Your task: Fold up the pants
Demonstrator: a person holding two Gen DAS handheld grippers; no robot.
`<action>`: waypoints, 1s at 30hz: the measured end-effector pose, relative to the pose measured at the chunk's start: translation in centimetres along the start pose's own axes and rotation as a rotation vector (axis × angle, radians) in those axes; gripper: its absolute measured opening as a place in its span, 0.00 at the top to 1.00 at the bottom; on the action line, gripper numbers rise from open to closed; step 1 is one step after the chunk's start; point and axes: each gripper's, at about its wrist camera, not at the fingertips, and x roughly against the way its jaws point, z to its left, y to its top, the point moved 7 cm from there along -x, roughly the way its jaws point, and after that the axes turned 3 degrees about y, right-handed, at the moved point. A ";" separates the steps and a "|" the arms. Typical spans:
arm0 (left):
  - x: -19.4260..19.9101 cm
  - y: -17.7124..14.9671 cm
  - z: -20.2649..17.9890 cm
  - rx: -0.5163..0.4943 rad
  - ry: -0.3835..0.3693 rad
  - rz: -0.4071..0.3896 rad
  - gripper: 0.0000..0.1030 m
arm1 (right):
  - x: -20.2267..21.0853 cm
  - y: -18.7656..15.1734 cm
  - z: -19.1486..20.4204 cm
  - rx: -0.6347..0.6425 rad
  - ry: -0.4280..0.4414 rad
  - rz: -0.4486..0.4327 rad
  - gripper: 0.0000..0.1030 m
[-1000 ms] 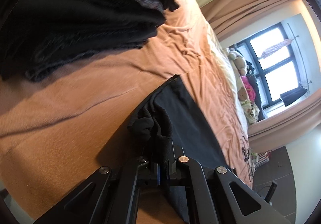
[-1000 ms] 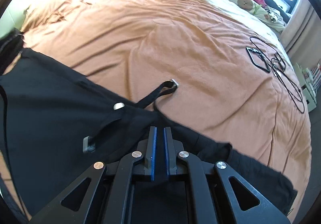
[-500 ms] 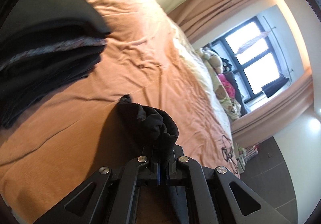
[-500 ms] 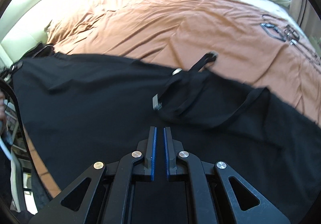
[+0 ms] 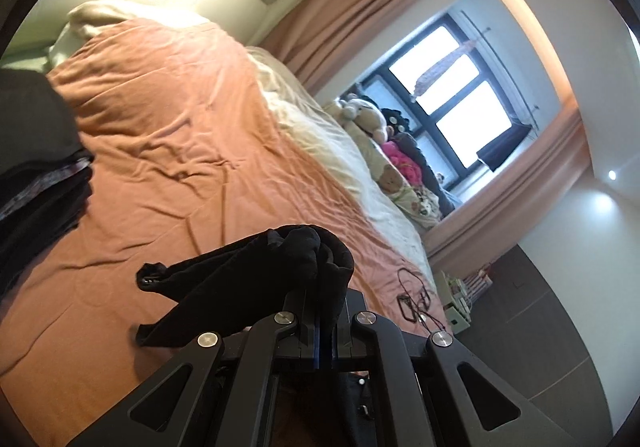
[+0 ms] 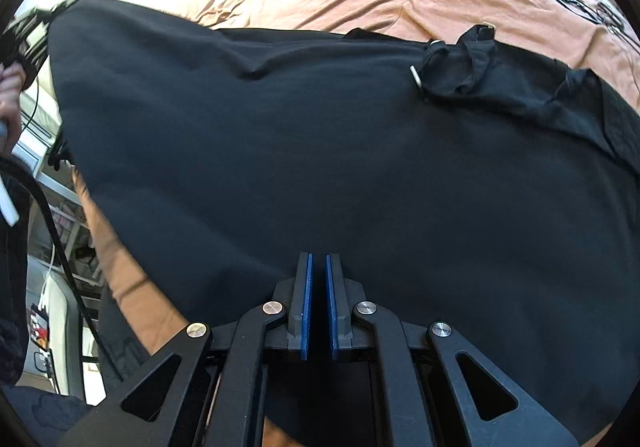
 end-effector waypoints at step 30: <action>-3.4 -2.8 -27.4 -0.296 -0.344 0.079 0.97 | 14.1 -8.8 -9.3 -0.324 -0.055 -0.397 0.37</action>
